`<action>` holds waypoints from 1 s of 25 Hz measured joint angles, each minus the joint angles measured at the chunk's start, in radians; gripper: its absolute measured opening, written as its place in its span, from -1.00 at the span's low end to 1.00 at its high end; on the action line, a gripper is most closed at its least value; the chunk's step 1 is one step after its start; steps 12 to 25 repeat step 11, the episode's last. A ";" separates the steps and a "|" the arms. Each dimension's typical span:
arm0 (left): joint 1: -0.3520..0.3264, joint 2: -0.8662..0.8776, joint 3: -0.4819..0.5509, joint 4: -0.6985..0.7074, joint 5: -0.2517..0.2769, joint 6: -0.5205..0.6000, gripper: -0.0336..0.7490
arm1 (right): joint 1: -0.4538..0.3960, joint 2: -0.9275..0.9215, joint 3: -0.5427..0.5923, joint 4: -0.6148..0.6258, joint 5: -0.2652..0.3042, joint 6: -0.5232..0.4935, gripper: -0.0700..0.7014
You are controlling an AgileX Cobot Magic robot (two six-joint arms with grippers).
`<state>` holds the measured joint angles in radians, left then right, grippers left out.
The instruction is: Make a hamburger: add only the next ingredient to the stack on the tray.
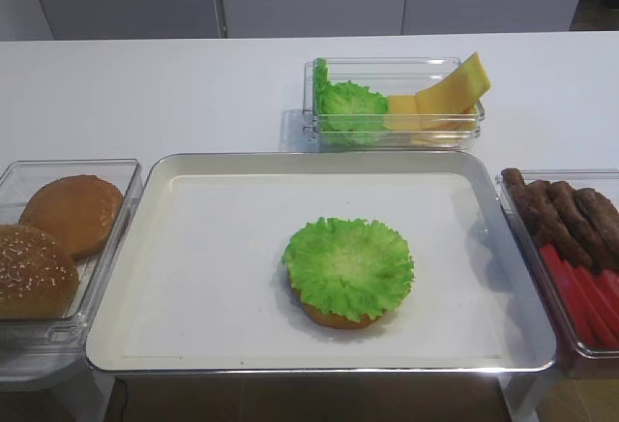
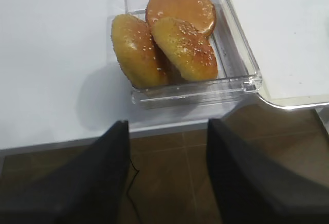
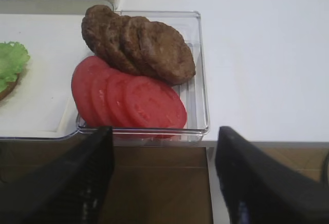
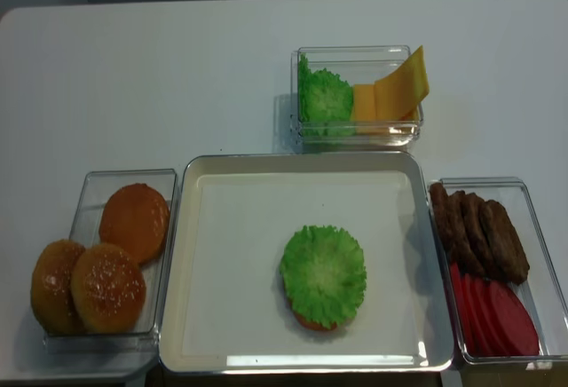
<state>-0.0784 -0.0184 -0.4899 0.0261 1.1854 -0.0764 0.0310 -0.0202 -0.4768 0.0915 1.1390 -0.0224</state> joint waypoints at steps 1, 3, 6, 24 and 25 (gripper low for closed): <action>0.000 0.000 0.000 0.000 0.000 0.000 0.00 | 0.000 0.000 0.000 0.006 0.000 0.000 0.44; 0.000 0.000 0.000 0.000 0.000 0.000 0.00 | 0.000 0.000 0.000 0.015 0.000 0.001 0.44; 0.000 0.000 0.000 0.000 0.000 0.000 0.00 | 0.000 0.000 0.000 0.016 0.000 0.001 0.44; 0.000 0.000 0.000 0.000 0.000 0.000 0.00 | 0.000 0.000 0.000 0.016 0.000 -0.001 0.44; 0.000 0.000 0.000 0.000 0.000 0.000 0.00 | 0.000 0.000 0.000 0.016 0.000 -0.001 0.44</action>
